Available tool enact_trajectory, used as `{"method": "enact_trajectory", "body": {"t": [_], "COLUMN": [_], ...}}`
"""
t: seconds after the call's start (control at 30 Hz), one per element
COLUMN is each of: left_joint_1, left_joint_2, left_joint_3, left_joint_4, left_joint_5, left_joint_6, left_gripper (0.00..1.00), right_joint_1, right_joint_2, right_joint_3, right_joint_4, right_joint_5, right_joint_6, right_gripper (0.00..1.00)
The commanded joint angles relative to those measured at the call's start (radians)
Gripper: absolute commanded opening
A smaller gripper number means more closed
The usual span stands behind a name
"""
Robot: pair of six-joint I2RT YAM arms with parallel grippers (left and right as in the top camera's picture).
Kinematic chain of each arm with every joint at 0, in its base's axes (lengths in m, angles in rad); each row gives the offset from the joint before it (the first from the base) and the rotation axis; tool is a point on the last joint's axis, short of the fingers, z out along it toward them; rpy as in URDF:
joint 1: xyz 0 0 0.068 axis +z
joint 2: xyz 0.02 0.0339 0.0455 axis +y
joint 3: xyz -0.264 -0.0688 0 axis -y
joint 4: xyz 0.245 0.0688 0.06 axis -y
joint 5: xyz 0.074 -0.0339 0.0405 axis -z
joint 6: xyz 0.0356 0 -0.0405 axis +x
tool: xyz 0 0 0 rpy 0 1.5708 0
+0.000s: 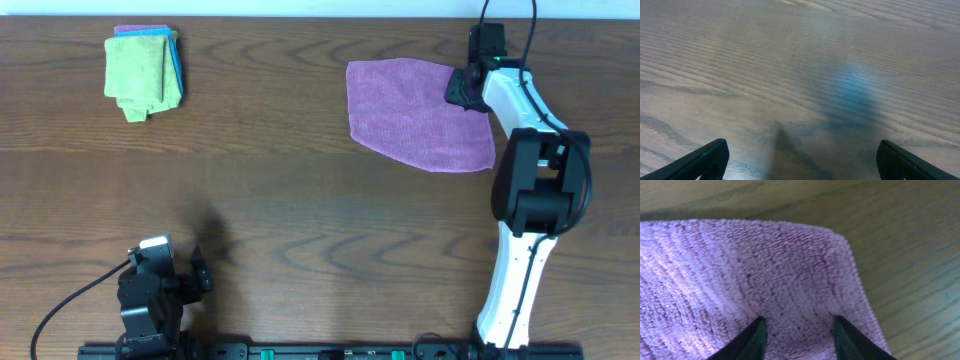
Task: Fold the cloth
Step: 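Release the cloth and move the right gripper back to the right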
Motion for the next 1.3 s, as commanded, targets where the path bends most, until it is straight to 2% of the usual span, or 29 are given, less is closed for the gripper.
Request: {"method": "enact_trajectory", "body": {"t": [0.0, 0.07, 0.1, 0.27, 0.53, 0.7, 0.87, 1.27], "left_joint_1": [-0.005, -0.005, -0.005, -0.005, -0.005, -0.005, -0.005, -0.005], "left_joint_2": [-0.006, -0.006, -0.006, -0.006, -0.006, -0.006, -0.006, -0.006], "left_joint_3": [-0.017, -0.017, -0.017, -0.017, -0.017, -0.017, -0.017, -0.017], "left_joint_4": [-0.011, -0.011, -0.011, -0.011, -0.011, -0.011, -0.011, -0.011], "left_joint_5": [0.003, 0.003, 0.003, 0.003, 0.003, 0.003, 0.003, 0.002], "left_joint_6": [-0.003, -0.003, -0.003, -0.003, -0.003, -0.003, -0.003, -0.003], "left_gripper": [0.95, 0.95, 0.95, 0.95, 0.95, 0.95, 0.95, 0.95], "right_joint_1": [0.004, 0.004, 0.004, 0.005, -0.039, -0.089, -0.089, -0.082], "right_joint_2": [-0.041, -0.079, -0.112, -0.272, -0.492, -0.592, -0.667, -0.691], "right_joint_3": [-0.019, -0.018, -0.018, -0.018, -0.018, -0.018, -0.018, -0.018], "right_joint_4": [-0.011, -0.011, -0.011, 0.011, -0.011, -0.125, -0.227, -0.565], "right_joint_5": [-0.001, 0.000, 0.000, 0.000, -0.071, -0.121, -0.121, -0.249], "right_joint_6": [-0.016, -0.061, -0.092, -0.160, -0.229, -0.232, -0.268, -0.268], "right_gripper": [0.57, 0.69, 0.71, 0.78, 0.82, 0.82, 0.86, 0.94]}}
